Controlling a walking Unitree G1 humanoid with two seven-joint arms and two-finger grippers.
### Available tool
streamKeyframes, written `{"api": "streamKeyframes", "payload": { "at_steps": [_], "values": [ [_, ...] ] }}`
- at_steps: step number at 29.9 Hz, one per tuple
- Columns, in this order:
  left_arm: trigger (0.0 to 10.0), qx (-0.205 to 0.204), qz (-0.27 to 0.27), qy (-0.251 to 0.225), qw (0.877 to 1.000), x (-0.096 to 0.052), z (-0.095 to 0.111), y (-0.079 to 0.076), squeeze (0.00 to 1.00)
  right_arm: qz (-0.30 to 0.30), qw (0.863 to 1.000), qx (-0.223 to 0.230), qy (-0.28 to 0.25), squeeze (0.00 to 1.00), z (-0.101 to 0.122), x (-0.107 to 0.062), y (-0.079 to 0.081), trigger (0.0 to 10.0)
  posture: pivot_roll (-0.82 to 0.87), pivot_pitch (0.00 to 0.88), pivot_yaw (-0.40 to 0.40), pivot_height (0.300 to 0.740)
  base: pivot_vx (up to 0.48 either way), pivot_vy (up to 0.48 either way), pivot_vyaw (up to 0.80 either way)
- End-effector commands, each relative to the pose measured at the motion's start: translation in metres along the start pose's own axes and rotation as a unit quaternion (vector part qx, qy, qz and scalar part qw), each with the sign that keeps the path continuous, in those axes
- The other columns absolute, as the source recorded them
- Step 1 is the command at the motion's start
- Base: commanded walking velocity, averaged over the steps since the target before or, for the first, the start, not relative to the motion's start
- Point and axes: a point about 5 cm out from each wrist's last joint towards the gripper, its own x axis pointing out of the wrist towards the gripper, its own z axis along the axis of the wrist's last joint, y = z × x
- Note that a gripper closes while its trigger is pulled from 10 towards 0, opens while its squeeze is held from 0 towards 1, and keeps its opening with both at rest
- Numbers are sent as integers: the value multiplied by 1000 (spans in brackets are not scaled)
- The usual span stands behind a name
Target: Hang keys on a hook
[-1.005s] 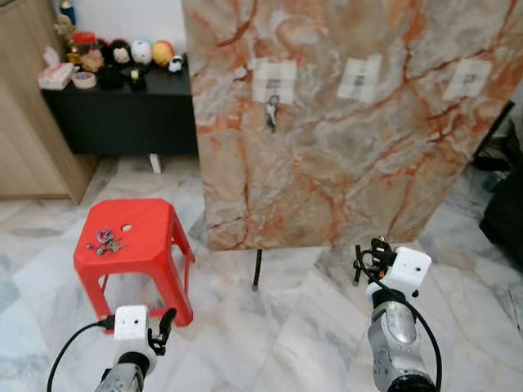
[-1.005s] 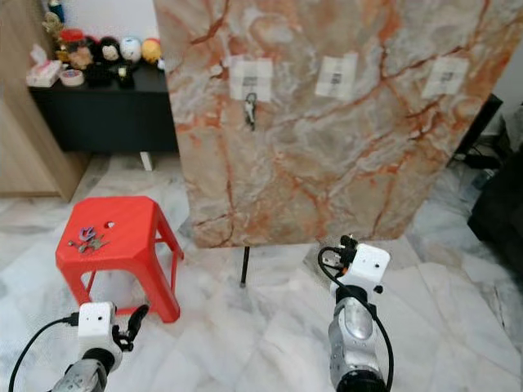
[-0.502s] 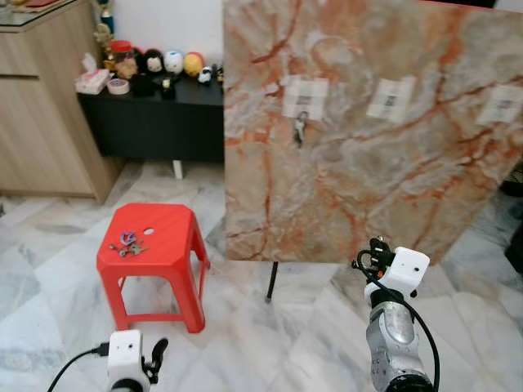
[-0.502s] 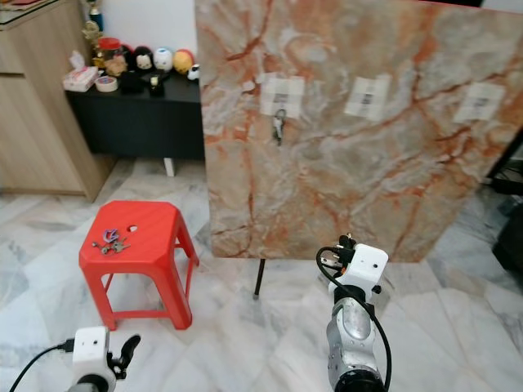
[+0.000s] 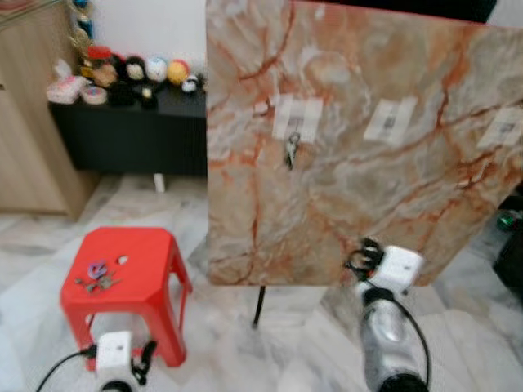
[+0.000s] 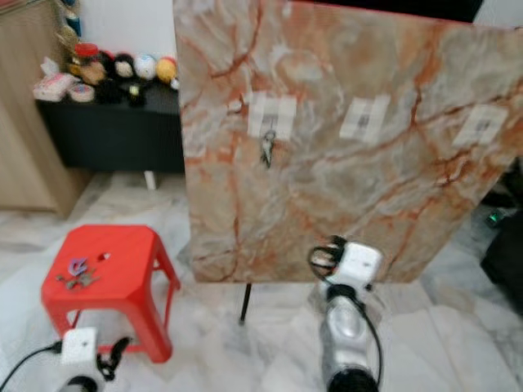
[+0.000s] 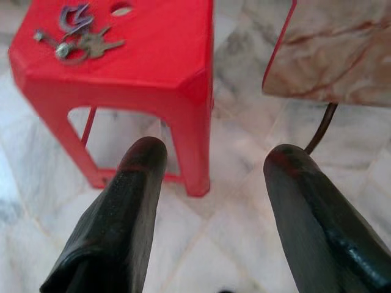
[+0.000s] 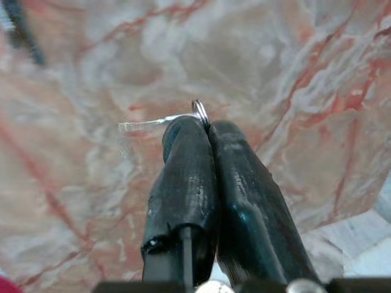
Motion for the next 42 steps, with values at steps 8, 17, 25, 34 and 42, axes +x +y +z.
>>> {"api": "streamKeyframes", "payload": {
  "at_steps": [8,17,25,34,42],
  "values": [
    [10000,-1,-17,2,1000,1,-3,-14,0,-21,1000,-6,-9,0,5,2,-15,10000,37,0,-89,740,323,0,0],
    [10000,7,-23,6,1000,-2,-7,-16,0,-21,1000,-4,-10,0,5,2,-14,10000,31,0,-89,740,324,0,0],
    [10000,9,-17,11,1000,-3,-9,-16,0,-21,1000,-5,-13,0,6,2,-15,10000,31,0,-89,740,268,0,0],
    [10000,5,-24,25,999,-6,-16,-18,0,-18,1000,-14,-19,0,11,6,-12,10000,31,0,-88,740,0,0,0],
    [10000,5,-34,24,999,-5,-15,-22,0,16,979,-155,-128,0,51,20,8,10000,31,0,-84,740,0,0,0]
  ]
}}
